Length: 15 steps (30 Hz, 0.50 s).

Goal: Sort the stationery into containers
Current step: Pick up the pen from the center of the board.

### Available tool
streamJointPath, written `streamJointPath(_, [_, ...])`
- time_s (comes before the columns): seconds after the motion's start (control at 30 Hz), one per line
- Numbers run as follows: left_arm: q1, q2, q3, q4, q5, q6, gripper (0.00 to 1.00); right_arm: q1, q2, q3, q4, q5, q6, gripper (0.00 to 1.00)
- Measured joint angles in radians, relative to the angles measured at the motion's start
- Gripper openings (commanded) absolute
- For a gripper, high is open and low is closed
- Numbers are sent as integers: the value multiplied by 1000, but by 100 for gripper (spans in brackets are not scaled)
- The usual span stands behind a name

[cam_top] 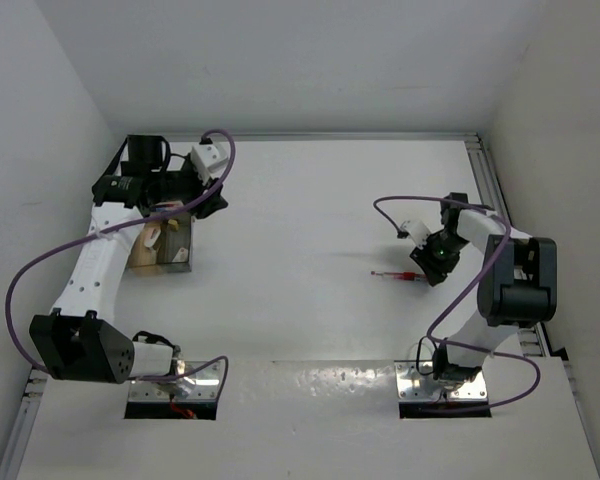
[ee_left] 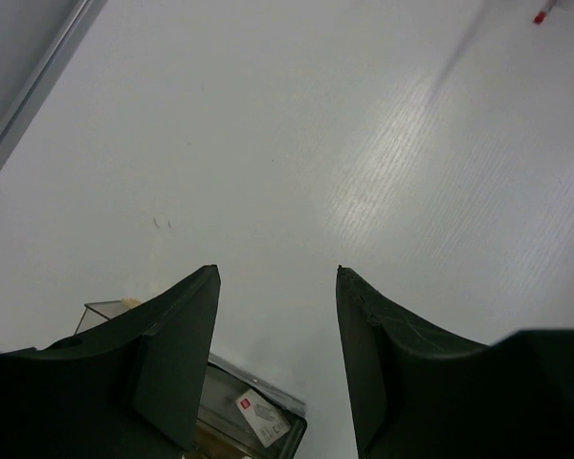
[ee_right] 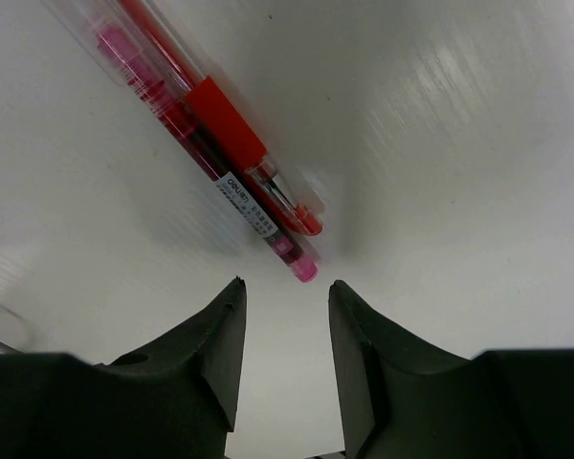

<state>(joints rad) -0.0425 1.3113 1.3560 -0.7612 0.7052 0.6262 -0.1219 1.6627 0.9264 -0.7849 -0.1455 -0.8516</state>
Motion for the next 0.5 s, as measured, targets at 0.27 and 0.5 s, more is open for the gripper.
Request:
streamJointPath(0.27, [-27,10,0,0,-44,17,58,8,37,-14,29,-19,-55,38])
streamJointPath(0.5, [-30,33,0,0,-79,28,57,34,40,-36,46,-11,-106,26])
